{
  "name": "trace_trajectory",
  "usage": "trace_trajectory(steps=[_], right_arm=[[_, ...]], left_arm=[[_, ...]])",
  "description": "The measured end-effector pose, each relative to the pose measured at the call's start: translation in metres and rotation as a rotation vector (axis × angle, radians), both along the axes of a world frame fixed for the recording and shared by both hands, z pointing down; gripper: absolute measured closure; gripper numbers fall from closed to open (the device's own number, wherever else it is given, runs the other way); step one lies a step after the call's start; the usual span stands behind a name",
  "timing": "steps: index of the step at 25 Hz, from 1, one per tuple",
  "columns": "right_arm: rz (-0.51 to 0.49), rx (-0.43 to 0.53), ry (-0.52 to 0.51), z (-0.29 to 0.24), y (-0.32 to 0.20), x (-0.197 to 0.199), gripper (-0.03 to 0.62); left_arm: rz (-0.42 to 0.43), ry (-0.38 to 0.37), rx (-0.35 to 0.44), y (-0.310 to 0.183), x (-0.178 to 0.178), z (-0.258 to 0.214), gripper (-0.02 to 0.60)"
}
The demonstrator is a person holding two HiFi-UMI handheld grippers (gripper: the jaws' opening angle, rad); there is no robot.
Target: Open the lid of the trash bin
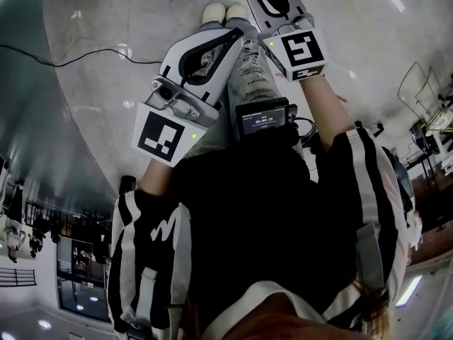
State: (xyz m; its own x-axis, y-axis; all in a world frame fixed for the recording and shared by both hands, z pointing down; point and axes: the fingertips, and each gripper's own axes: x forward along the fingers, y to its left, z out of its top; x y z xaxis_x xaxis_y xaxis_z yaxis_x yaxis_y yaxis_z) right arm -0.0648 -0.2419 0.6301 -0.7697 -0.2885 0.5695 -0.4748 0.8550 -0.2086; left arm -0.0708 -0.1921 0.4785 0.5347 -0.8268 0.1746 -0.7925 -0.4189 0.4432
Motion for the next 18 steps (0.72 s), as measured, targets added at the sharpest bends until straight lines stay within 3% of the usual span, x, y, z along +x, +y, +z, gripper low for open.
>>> trace_trajectory(steps=[18], right_arm=[[-0.031,-0.048,0.135,0.08,0.01,0.021,0.589]], left_arm=[[0.011,0.007,-0.014,0.01,0.025,0.003,0.577]])
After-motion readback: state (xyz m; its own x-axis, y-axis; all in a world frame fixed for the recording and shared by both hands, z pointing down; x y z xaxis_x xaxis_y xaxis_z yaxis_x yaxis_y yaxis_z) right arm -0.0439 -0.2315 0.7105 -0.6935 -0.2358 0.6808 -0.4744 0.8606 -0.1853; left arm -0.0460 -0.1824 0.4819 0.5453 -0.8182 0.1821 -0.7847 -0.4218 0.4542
